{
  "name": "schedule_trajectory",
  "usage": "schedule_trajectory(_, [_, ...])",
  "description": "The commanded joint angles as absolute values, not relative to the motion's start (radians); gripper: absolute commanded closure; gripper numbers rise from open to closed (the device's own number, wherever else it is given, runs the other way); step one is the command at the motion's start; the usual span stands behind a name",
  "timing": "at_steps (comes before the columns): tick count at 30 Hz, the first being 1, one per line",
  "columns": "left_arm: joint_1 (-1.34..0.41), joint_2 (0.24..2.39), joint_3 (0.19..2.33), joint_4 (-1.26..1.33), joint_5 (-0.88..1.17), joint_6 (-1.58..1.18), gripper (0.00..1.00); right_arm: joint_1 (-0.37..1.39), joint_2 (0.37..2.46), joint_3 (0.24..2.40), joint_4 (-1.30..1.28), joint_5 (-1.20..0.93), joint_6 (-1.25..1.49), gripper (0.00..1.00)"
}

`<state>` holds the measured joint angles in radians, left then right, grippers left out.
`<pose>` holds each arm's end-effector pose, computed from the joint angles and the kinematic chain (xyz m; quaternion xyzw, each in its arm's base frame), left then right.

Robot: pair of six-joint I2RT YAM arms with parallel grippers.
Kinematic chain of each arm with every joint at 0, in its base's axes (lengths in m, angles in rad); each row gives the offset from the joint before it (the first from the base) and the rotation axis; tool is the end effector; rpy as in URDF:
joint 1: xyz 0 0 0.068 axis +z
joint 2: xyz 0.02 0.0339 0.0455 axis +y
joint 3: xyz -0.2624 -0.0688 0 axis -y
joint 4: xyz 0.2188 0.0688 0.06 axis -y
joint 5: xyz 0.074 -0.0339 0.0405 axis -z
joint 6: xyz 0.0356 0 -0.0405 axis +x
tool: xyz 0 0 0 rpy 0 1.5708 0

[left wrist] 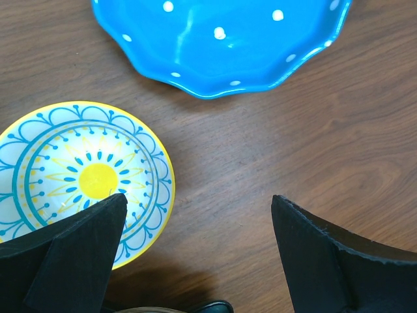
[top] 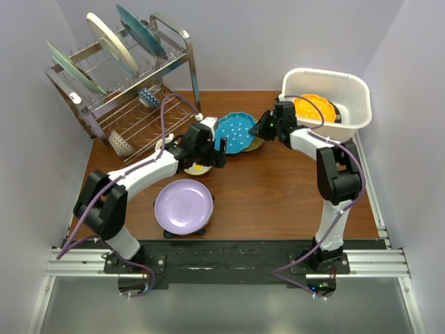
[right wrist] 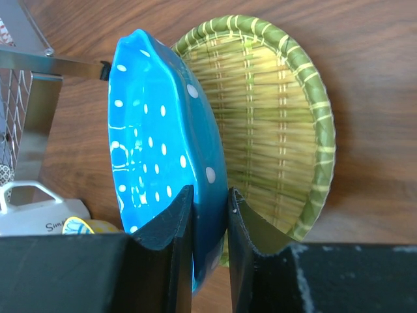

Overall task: Place the plates into the plastic bin on the countertop
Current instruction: Pick up the plate at the center of the board.

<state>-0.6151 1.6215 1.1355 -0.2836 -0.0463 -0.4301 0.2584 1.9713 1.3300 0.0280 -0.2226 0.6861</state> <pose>0.2733 -0.1911 0.2502 0.0760 0.9175 -0.1761 0.3485 0.4064 0.1155 0.2097 0.1372 0.8728 0.2961 0.3629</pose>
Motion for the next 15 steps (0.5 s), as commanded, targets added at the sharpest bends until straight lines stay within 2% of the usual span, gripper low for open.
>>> schedule_trajectory(1, [-0.607, 1.589, 1.141, -0.267, -0.055, -0.425, 0.03, 0.239, 1.855, 1.338, 0.1, -0.244, 0.695, 1.0])
schedule_trajectory(15, [-0.607, 1.597, 1.147, -0.267, -0.054, -0.423, 0.03, 0.232, 1.786, 1.336, 0.074, -0.225, 0.673, 1.0])
